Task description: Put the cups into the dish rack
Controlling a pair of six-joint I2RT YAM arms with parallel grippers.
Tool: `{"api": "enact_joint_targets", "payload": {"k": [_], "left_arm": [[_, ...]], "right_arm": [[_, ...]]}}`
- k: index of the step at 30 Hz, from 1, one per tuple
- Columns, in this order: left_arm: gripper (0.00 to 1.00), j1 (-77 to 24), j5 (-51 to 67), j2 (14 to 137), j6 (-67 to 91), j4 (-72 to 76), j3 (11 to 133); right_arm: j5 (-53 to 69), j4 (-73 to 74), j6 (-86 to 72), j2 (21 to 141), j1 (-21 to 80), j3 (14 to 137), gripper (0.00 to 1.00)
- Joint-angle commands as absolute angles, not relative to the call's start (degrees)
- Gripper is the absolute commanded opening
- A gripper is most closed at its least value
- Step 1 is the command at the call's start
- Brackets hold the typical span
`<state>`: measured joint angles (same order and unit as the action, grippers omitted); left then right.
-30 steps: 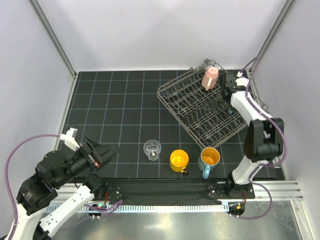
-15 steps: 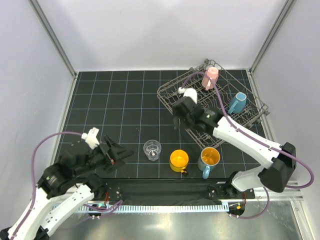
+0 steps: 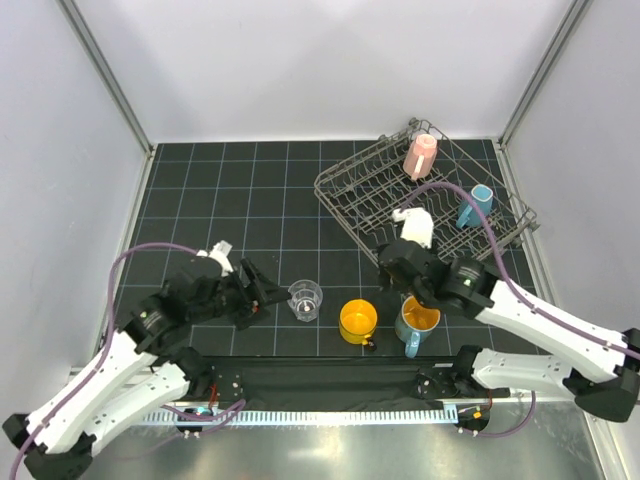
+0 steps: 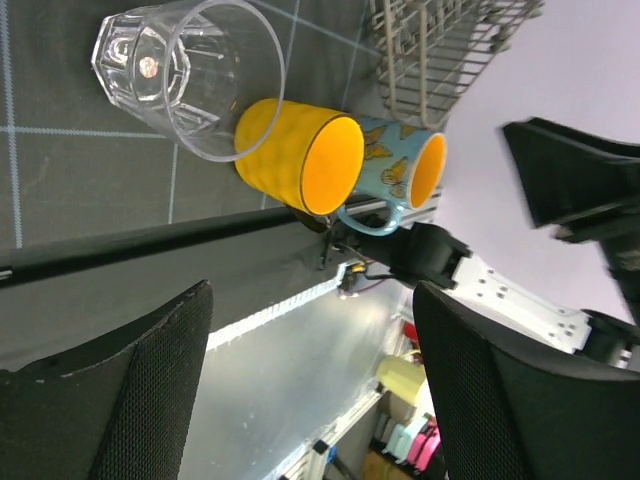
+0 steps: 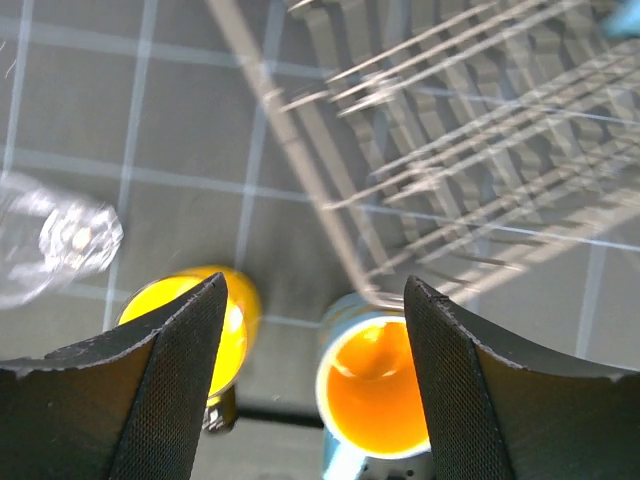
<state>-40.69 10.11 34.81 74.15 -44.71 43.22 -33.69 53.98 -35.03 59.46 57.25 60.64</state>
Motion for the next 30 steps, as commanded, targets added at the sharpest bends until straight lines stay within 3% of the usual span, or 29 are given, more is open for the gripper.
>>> {"api": "enact_joint_targets", "payload": {"k": [1,11,16,20,25,30], "left_arm": [[0.78,-44.20,6.53,39.54,72.86,-38.06,44.81],[0.77,-58.00,-8.96,57.56,70.21,-34.80,55.01],[0.73,-67.21,-19.93,65.20,73.91,-34.89,57.21],[0.75,-70.31,-26.00,68.55,76.98,-37.35,59.58],[0.71,-72.77,-30.49,74.52,81.63,-40.77,63.27],[0.71,-72.86,-31.02,78.22,86.91,-45.87,64.16]], "right_arm": [[-47.27,60.01,-42.97,56.43,57.30,62.84,0.72],[-58.28,60.31,-28.34,53.45,51.25,65.05,0.72],[-43.80,48.10,-20.04,47.82,42.11,59.86,0.72],[-31.76,46.49,-20.56,46.58,38.76,57.83,0.74],[-24.62,43.34,-20.66,44.66,38.76,54.15,0.76],[-26.54,43.15,-20.39,42.98,38.76,52.65,0.77]]}}
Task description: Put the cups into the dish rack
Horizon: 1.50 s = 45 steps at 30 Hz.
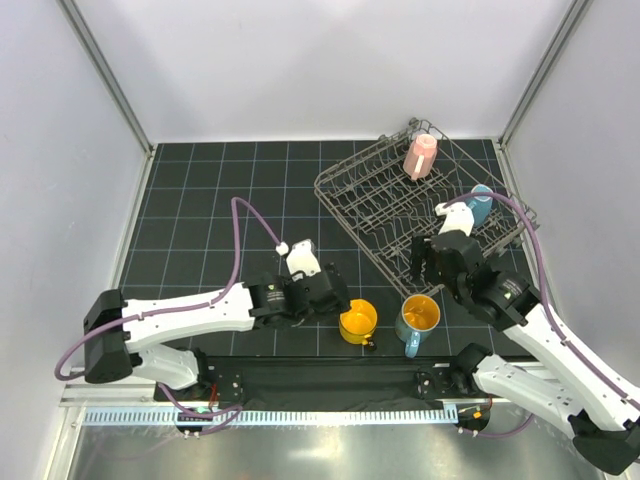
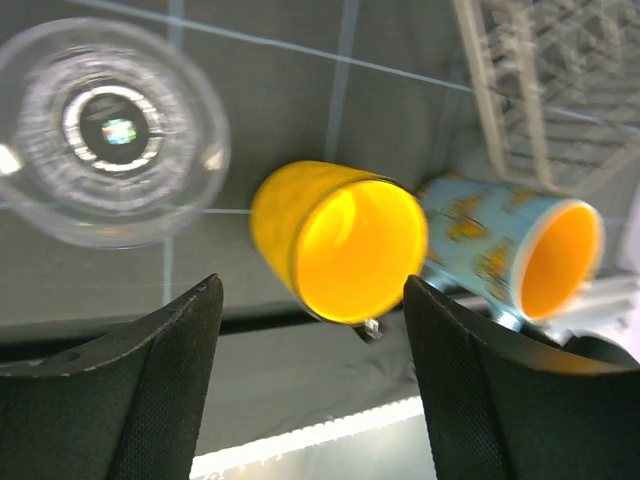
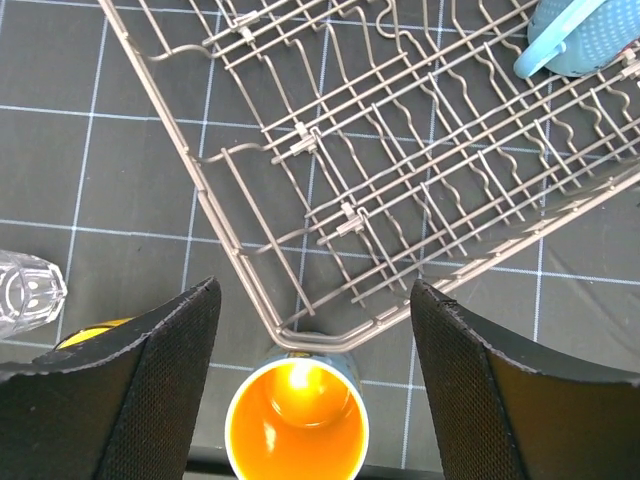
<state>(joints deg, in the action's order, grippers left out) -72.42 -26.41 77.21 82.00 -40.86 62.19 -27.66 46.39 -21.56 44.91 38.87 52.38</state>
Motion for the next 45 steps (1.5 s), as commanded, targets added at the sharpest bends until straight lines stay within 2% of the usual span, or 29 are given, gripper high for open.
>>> {"api": "enact_joint_targets", "payload": {"k": [1,3,5,7,10,14,22,27,45], "left_arm": [[0.72,-72.86,-31.03,78.57,87.97,-46.66,64.42],[0.73,-72.86,-31.11,79.45,87.54,-47.54,65.29],[0.80,-72.77,-31.72,79.63,87.62,-48.07,66.18],[0.84,-72.77,-31.47,79.28,88.85,-47.47,65.40],[0.83,-72.77,-29.62,78.40,89.29,-42.21,62.15],[0.78,-72.69,-27.25,81.20,91.23,-43.41,62.57],[0.79,-72.77,-22.86,87.80,90.27,-45.70,68.02],[0.79,-72.86,-22.24,90.26,92.45,-46.92,69.08],[0.65,-72.86,-17.84,93.69,94.49,-43.78,67.77]], "right_arm": [[-26.89,43.07,-20.48,42.72,38.76,52.65,0.78],[-27.16,42.63,-20.74,42.89,38.67,52.30,0.81],[-31.01,43.06,-23.79,44.20,38.76,52.30,0.97],[-34.61,45.07,-26.01,45.69,38.76,53.26,1.00],[-34.19,46.58,-26.37,48.07,38.76,55.10,1.00],[-33.83,47.37,-25.40,49.48,38.76,56.42,0.99],[-35.77,47.11,-25.06,49.39,38.76,55.72,1.00],[-31.56,45.18,-21.45,49.39,38.85,54.76,1.00],[-25.06,42.89,-19.86,49.31,38.76,53.70,1.00]]}}
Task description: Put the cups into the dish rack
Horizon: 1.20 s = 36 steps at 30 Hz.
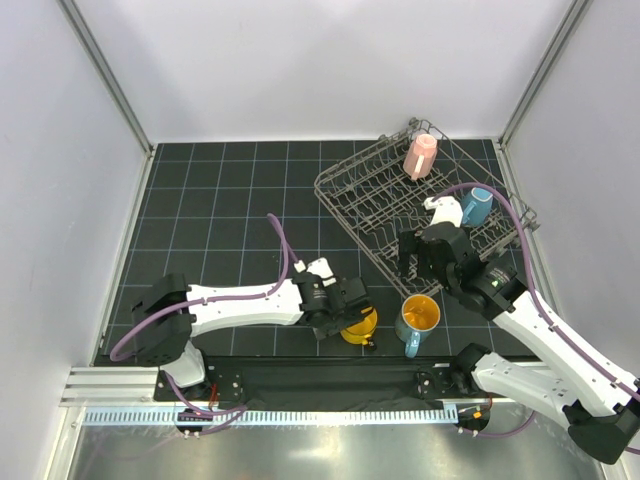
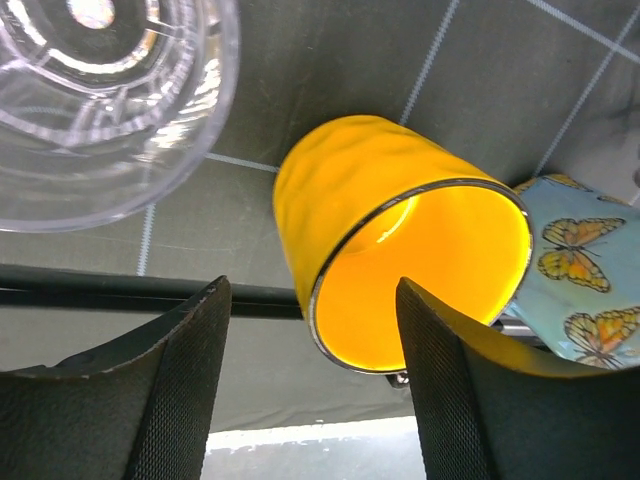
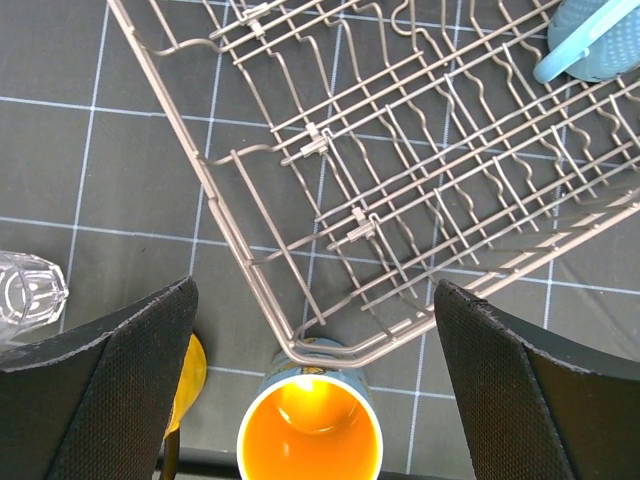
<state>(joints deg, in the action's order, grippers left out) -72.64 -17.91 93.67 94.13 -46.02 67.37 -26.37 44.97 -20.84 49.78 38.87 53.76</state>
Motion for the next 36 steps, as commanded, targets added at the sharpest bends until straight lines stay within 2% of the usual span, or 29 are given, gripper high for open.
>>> {"api": "enact_joint_targets", "payload": {"k": [1,8,14,17,18,20,21,23,31,36], "left_arm": [[0.64,-72.77,-17.32,93.52,94.05,-43.07,66.89],[0.60,-72.77,-16.35,93.16,93.96,-40.08,64.34],[0.47,-72.86,-16.35,93.34,93.87,-39.55,63.46],[0.38,-72.77,-16.44,93.43,93.52,-39.29,63.72],[0.28,-72.77,-16.52,93.43,93.17,-39.20,63.81],[0.19,-72.77,-16.61,93.34,92.73,-38.59,63.81],[0.08,-72.86,-16.61,93.17,92.29,-38.15,63.72],[0.00,-72.77,-16.52,92.64,91.50,-36.40,63.63],[0.01,-72.86,-17.74,85.44,86.76,-30.33,60.30],[0.01,-72.86,-21.27,74.48,84.29,-27.17,54.52]], "right_arm": [[-24.61,42.80,-19.78,49.22,38.76,53.53,1.00],[-23.64,42.54,-19.60,49.66,38.67,53.70,1.00],[-23.47,42.27,-19.60,49.39,38.76,53.44,1.00],[-23.29,42.45,-19.60,49.66,38.67,53.53,1.00],[-23.20,42.45,-19.69,49.40,38.76,53.61,1.00],[-22.94,42.63,-19.60,49.22,38.76,53.35,1.00],[-22.59,42.71,-19.60,49.22,38.67,53.52,1.00],[-21.80,43.33,-19.51,49.31,38.76,54.05,1.00],[-13.90,44.91,-19.16,50.71,38.76,56.86,1.00],[-7.66,43.68,-18.72,49.40,38.76,57.39,1.00]]}}
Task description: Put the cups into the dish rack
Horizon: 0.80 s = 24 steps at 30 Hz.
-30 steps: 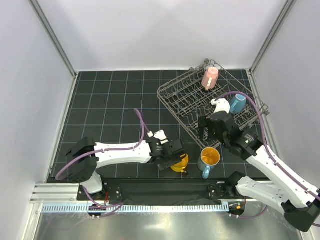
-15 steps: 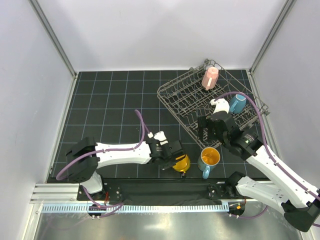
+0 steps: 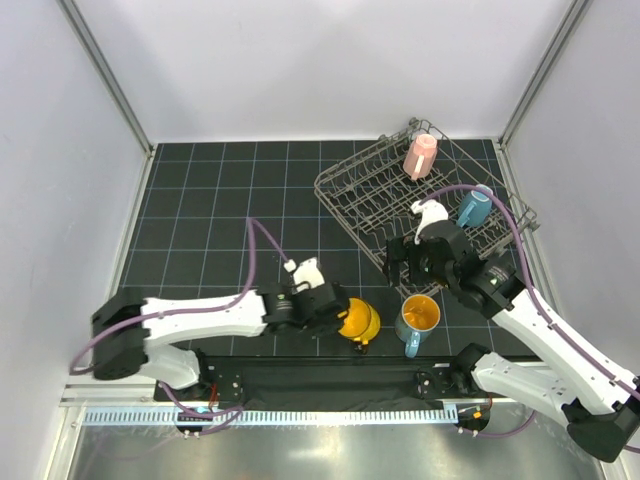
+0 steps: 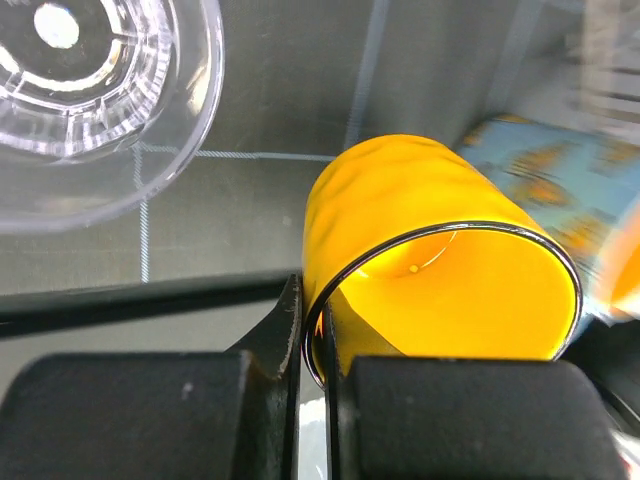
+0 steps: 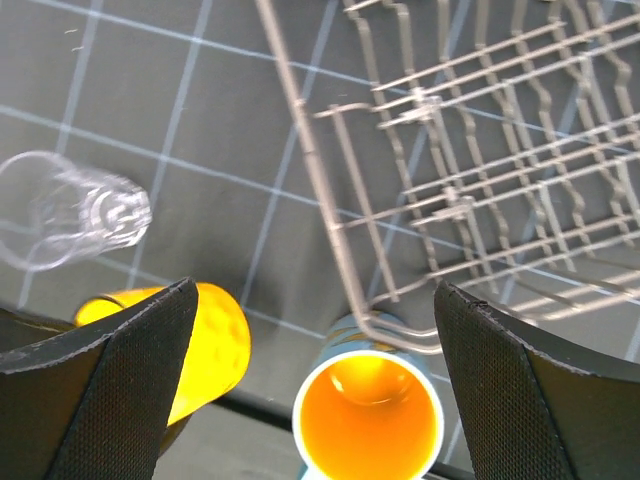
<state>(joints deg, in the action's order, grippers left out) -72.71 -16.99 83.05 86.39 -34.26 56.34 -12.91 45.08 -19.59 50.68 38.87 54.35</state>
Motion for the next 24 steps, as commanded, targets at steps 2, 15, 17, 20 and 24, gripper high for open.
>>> {"api": "enact_joint_targets", "payload": {"k": [2,15,17,20,24], "left_arm": [[0.00,-72.86,-22.41,71.21,83.59,-23.13,51.26],[0.00,-72.51,-26.27,46.77,74.98,-3.26,35.51],[0.00,-72.34,-28.21,42.74,71.64,-3.25,35.33],[0.01,-71.72,-32.07,36.42,68.39,-4.91,35.42],[0.01,-71.10,-36.56,28.07,64.70,-6.15,35.33]], "right_arm": [[-4.67,43.07,-19.16,49.22,38.76,57.74,1.00],[19.58,35.34,-23.81,49.57,39.81,58.98,1.00],[21.09,33.75,-25.75,50.10,40.34,58.62,1.00],[22.41,32.70,-27.76,50.71,42.18,58.36,1.00],[21.18,29.36,-29.17,48.70,43.94,57.31,1.00]]}}
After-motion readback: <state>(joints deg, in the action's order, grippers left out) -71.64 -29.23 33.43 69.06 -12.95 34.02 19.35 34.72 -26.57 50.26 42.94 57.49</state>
